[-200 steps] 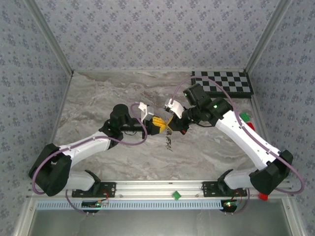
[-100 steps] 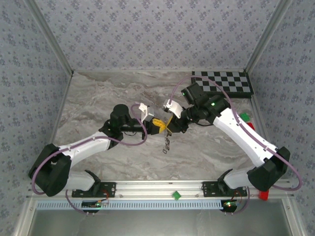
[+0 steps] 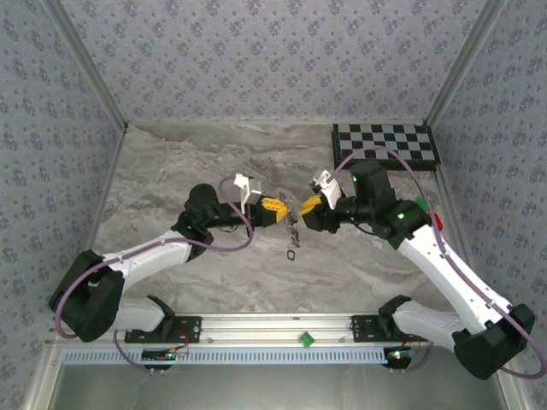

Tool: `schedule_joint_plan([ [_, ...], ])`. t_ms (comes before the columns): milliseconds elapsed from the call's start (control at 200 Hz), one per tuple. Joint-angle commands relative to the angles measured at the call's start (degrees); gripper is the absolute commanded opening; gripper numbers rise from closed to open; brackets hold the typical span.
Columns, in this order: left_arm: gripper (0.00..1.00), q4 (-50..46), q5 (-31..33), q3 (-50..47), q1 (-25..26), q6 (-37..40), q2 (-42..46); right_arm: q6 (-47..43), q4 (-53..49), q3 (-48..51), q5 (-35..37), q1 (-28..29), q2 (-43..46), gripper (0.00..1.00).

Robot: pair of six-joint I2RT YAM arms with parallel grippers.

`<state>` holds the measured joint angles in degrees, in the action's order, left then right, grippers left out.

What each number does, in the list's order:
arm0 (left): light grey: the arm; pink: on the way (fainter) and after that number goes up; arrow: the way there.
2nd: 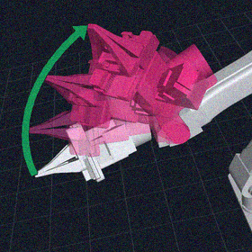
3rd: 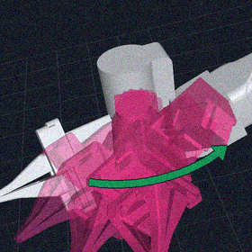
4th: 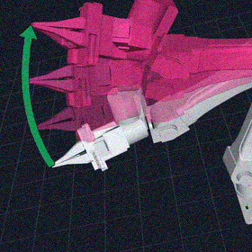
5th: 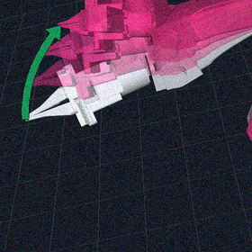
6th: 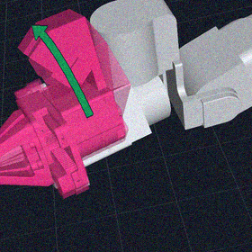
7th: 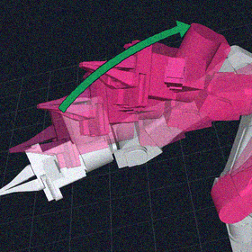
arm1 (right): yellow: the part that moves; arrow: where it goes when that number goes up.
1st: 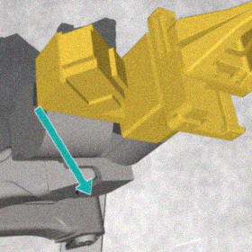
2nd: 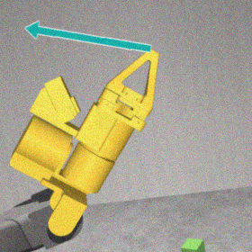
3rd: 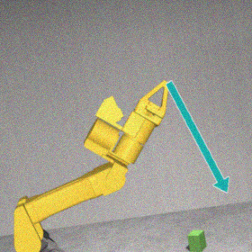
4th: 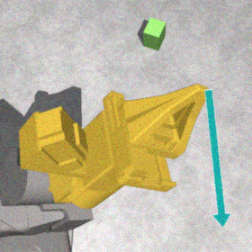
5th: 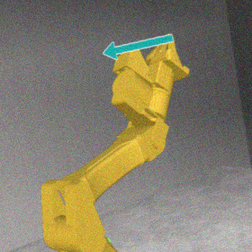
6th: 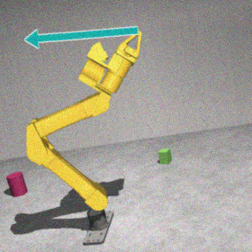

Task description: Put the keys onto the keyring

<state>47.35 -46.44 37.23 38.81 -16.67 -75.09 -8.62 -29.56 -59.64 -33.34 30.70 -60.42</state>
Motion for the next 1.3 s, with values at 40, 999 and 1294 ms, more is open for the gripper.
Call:
schedule_joint_plan([
  [40, 0.00, 6.02, 0.66, 0.49, 0.32, -2.23, 2.22, 3.26, 6.59, 1.25, -1.41, -0.22, -0.02, 0.30],
  [999, 0.00, 6.26, 1.34, -0.18, 0.47, -2.41, 2.49, 3.79, 6.57, 3.43, -0.86, 1.05, 0.36, 0.25],
  [1294, 0.00, 8.15, 6.02, -0.32, 0.48, -4.80, 2.59, 11.61, 19.34, 10.07, -2.08, -1.82, 6.40, 0.32],
])
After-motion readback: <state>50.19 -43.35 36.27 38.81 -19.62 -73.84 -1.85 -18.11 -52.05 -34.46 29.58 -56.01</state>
